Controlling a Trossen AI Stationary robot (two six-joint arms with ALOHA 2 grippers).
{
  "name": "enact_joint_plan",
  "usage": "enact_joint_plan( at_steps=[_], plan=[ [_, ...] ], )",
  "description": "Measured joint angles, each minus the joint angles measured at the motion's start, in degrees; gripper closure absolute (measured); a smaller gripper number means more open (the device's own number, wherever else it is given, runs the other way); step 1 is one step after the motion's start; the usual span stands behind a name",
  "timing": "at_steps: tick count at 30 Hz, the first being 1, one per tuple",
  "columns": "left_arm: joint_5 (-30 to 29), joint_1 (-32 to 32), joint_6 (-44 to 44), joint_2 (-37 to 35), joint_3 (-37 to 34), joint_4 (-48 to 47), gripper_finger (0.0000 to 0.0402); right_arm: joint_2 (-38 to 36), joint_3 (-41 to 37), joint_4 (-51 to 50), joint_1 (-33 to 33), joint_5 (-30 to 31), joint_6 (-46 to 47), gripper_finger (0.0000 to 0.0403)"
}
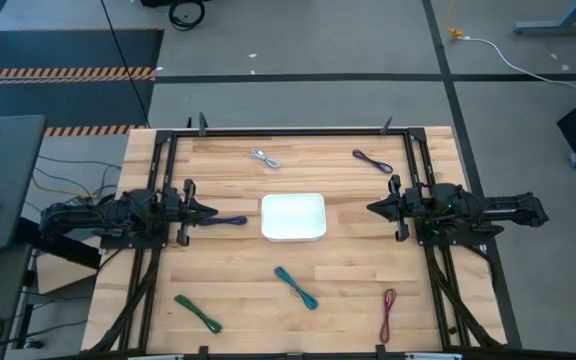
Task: Pick and place USB-C Cables
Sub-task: Put the dark blue charger cable into the white bin
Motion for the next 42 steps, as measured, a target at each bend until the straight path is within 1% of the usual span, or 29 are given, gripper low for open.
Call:
enact_joint_plan(
  at_steps=[3,5,11,14,17,22,25,27,32,37,42],
  plan=[
    [0.00,0.00,-0.03,0.00,0.00,0.00,0.0381,-0.01,-0.01,-0.01,0.00,0.00,-0.02,0.0389],
    [0.00,0.00,-1.56,0.00,0.02,0.08,0.0381,-0.01,0.00,-0.02,0.00,0.00,0.00,0.0389],
    [-0.02,0.00,-14.26,0.00,0.00,0.19,0.0381,0.00,0.00,0.50,0.00,0.02,-0.02,0.0389],
    [-0.02,0.00,-16.49,0.00,0.00,0.23,0.0381,0.00,0.00,3.06,0.00,0.12,-0.02,0.0389],
    [-0.02,0.00,-16.57,0.00,0.00,1.12,0.0381,0.00,0.00,7.66,0.00,0.11,0.59,0.0389],
    [-0.04,0.00,-16.52,0.00,0.00,6.19,0.0379,-0.01,0.00,15.76,0.00,0.11,8.73,0.0389],
    [-0.04,0.00,-16.51,0.00,0.00,7.14,0.0376,-0.02,-0.02,19.50,0.00,0.11,10.15,0.0389],
    [-0.05,0.01,-15.93,0.02,0.00,6.85,0.0372,-0.02,0.00,20.13,0.00,0.09,10.17,0.0389],
    [-1.68,0.00,-11.17,0.02,0.00,6.24,0.0370,-0.02,-0.01,20.11,0.00,0.09,10.10,0.0389],
    [-1.77,-0.05,-11.00,0.02,0.00,5.74,0.0369,-0.02,-0.02,20.09,0.00,0.39,9.75,0.0389],
    [-2.25,-0.03,-12.76,0.02,0.00,1.96,0.0367,-0.02,0.00,18.87,0.00,0.55,7.57,0.0389]
  ],
)
